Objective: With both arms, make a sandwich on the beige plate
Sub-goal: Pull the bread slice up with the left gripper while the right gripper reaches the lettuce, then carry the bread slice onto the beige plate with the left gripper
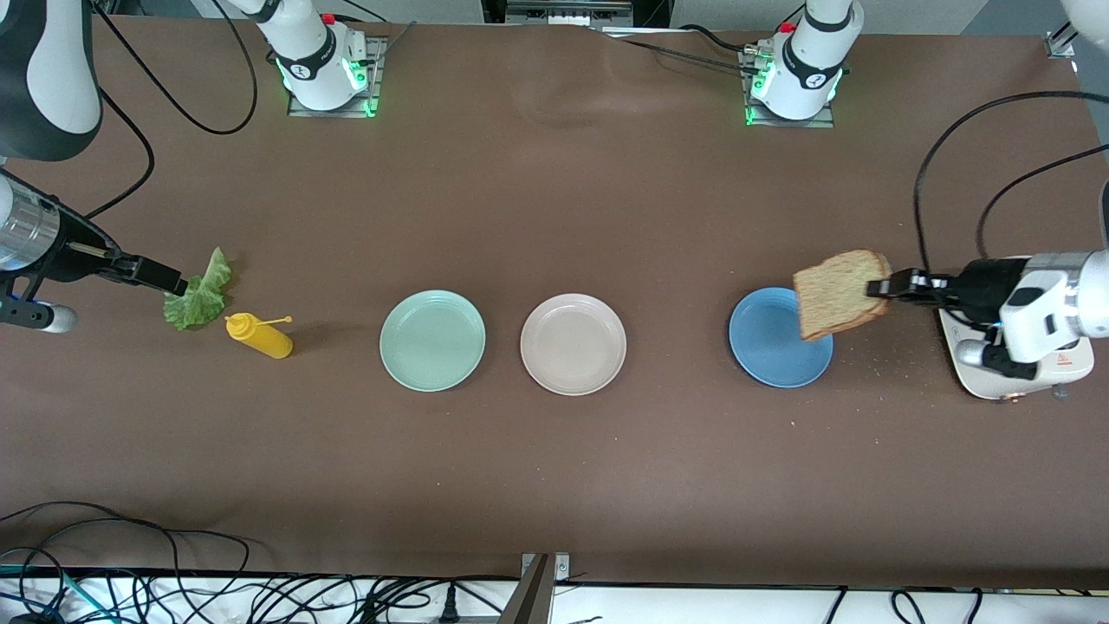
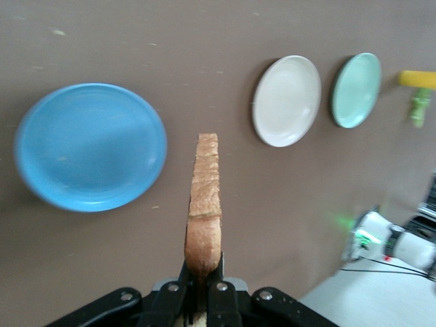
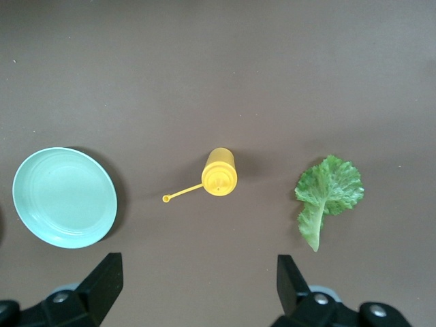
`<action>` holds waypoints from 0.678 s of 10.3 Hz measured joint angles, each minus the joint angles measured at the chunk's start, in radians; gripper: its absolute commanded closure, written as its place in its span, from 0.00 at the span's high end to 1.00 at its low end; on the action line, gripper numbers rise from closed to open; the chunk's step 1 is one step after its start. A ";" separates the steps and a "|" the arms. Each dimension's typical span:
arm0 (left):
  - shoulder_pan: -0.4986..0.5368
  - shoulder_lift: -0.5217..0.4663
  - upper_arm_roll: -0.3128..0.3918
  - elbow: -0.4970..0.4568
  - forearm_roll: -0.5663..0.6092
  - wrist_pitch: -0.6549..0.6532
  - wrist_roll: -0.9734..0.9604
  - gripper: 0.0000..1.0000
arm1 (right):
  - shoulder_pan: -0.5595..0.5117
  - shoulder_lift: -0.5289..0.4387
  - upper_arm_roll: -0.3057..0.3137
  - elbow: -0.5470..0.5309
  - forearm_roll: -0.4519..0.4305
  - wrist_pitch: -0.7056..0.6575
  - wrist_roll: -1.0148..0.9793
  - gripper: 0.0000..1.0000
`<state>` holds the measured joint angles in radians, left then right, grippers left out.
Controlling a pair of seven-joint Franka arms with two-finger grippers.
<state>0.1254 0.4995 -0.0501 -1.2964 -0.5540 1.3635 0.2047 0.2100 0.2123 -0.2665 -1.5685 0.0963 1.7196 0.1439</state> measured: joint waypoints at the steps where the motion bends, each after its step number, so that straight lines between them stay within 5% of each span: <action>1: -0.023 0.040 -0.001 -0.001 -0.069 0.000 0.002 0.00 | -0.001 0.000 0.000 0.000 0.000 0.000 0.000 1.00; 7: -0.196 0.210 -0.001 0.000 -0.386 0.134 0.093 0.00 | -0.002 0.001 -0.001 0.000 0.000 0.000 0.000 1.00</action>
<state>-0.0702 0.7095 -0.0515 -1.2968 -0.9398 1.4972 0.2979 0.2081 0.2130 -0.2672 -1.5686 0.0963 1.7197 0.1439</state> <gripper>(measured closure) 0.912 0.000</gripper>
